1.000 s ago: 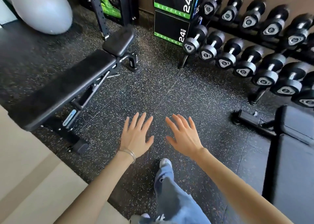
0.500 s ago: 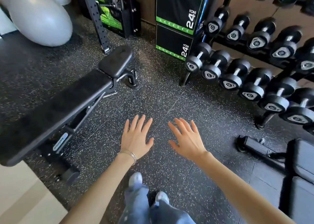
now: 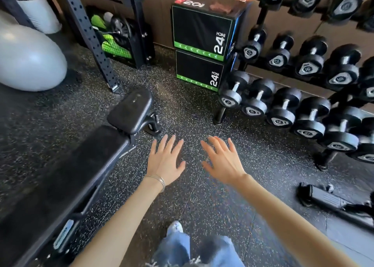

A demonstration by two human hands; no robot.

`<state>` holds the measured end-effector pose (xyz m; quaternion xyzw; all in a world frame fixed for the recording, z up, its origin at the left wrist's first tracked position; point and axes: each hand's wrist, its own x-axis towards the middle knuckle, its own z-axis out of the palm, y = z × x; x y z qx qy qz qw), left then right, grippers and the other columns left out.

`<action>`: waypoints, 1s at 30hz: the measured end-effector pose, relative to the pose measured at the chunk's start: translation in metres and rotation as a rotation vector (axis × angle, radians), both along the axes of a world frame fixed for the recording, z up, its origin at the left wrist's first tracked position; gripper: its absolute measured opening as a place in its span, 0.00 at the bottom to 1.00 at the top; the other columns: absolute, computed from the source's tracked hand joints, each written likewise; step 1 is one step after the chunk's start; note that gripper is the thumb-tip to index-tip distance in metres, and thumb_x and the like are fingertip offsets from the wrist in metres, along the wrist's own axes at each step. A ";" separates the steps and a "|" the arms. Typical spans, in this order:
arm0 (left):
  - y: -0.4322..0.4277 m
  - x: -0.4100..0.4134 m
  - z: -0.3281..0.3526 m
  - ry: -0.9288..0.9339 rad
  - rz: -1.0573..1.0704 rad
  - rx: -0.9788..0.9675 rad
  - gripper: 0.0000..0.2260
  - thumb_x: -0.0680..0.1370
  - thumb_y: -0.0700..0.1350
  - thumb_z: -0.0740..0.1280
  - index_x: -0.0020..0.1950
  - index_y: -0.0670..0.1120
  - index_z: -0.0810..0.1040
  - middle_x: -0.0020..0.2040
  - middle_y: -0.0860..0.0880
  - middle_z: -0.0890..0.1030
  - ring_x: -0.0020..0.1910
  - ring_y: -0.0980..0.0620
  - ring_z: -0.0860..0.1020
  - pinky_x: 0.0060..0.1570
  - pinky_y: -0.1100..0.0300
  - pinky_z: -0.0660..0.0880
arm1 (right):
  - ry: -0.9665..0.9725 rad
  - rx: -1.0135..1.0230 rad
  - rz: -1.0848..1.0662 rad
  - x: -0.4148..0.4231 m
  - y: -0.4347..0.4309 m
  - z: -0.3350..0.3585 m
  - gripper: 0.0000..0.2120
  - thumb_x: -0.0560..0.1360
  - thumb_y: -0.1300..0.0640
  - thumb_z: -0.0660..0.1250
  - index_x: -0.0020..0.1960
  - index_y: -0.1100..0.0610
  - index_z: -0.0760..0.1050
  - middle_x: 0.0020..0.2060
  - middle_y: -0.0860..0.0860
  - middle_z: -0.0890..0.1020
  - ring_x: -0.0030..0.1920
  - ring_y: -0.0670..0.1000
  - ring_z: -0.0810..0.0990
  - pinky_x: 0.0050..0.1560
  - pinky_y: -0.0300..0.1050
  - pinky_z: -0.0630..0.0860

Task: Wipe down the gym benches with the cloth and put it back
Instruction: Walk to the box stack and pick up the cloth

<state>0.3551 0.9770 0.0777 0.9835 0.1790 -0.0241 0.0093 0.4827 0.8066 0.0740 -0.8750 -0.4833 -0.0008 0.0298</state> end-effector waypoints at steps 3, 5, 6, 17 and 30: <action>0.034 0.028 -0.001 0.020 -0.019 -0.015 0.31 0.77 0.62 0.52 0.77 0.54 0.49 0.78 0.49 0.53 0.77 0.46 0.49 0.74 0.43 0.49 | 0.028 -0.016 -0.018 0.022 0.033 -0.002 0.31 0.76 0.41 0.60 0.74 0.51 0.57 0.73 0.56 0.62 0.73 0.56 0.58 0.72 0.65 0.51; 0.050 0.043 -0.008 0.032 -0.033 -0.021 0.31 0.77 0.62 0.51 0.77 0.54 0.48 0.78 0.49 0.52 0.77 0.46 0.49 0.74 0.43 0.49 | 0.041 -0.024 -0.027 0.036 0.050 -0.006 0.31 0.76 0.42 0.60 0.75 0.51 0.56 0.73 0.56 0.61 0.74 0.56 0.57 0.72 0.64 0.49; 0.059 0.052 -0.011 0.045 -0.040 -0.025 0.31 0.77 0.63 0.51 0.77 0.54 0.48 0.78 0.49 0.52 0.77 0.47 0.49 0.74 0.43 0.49 | 0.053 -0.031 -0.030 0.044 0.058 -0.009 0.32 0.76 0.42 0.61 0.75 0.51 0.55 0.74 0.56 0.61 0.74 0.55 0.57 0.72 0.63 0.49; 0.148 0.217 -0.031 0.026 -0.018 -0.068 0.31 0.77 0.62 0.53 0.77 0.54 0.50 0.78 0.48 0.54 0.77 0.46 0.50 0.74 0.44 0.48 | 0.098 -0.043 -0.039 0.212 0.140 -0.024 0.31 0.77 0.43 0.61 0.75 0.51 0.55 0.74 0.54 0.60 0.74 0.54 0.56 0.73 0.62 0.48; 0.234 0.442 -0.011 -0.030 0.013 -0.039 0.31 0.77 0.62 0.54 0.77 0.54 0.50 0.77 0.48 0.57 0.77 0.47 0.52 0.74 0.44 0.49 | 0.063 -0.010 -0.013 0.441 0.231 -0.001 0.30 0.75 0.46 0.64 0.74 0.53 0.60 0.72 0.55 0.63 0.72 0.56 0.61 0.70 0.63 0.56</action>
